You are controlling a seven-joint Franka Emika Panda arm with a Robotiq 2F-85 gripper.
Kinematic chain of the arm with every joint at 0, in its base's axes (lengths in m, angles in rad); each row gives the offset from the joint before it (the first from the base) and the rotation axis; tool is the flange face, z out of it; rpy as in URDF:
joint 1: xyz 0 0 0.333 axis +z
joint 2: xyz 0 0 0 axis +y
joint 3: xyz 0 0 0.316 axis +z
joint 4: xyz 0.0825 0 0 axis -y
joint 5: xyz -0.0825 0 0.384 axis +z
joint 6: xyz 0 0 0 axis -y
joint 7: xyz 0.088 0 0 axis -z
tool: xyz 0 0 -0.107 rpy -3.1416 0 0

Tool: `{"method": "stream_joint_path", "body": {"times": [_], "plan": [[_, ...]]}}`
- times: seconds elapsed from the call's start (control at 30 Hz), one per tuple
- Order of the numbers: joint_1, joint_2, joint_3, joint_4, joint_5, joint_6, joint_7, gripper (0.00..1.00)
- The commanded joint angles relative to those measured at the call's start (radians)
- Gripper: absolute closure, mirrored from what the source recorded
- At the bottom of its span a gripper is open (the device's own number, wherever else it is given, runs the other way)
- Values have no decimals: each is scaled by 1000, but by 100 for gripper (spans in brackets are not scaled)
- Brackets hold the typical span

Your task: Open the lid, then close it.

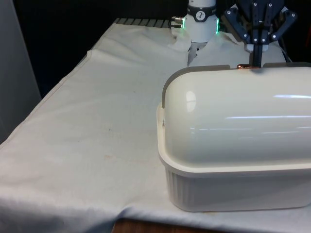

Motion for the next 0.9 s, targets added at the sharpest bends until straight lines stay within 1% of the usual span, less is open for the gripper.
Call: {"method": "stream_joint_path", "body": {"times": [0.0, 0.07, 0.1, 0.13, 0.4, 0.43, 0.47, 0.7, 0.73, 0.77, 0.87], "plan": [[0, -1, -1, 1, -1, -13, -2, 100], [0, -1, -1, 1, -2, -21, -2, 100], [0, 0, -1, 0, -1, -10, 0, 100], [0, 0, -1, 1, -2, -24, -2, 100], [0, -1, -2, 3, -3, -51, -3, 100], [0, 0, -2, 1, -1, -40, -1, 100], [0, -1, -3, 3, -3, -54, -3, 100], [2, -7, -5, 0, -9, -80, -2, 100], [0, -3, -2, 4, -4, -71, -3, 100], [3, -8, -5, -1, -10, -84, -2, 100], [4, -12, -5, -3, -12, -98, -2, 100]]}}
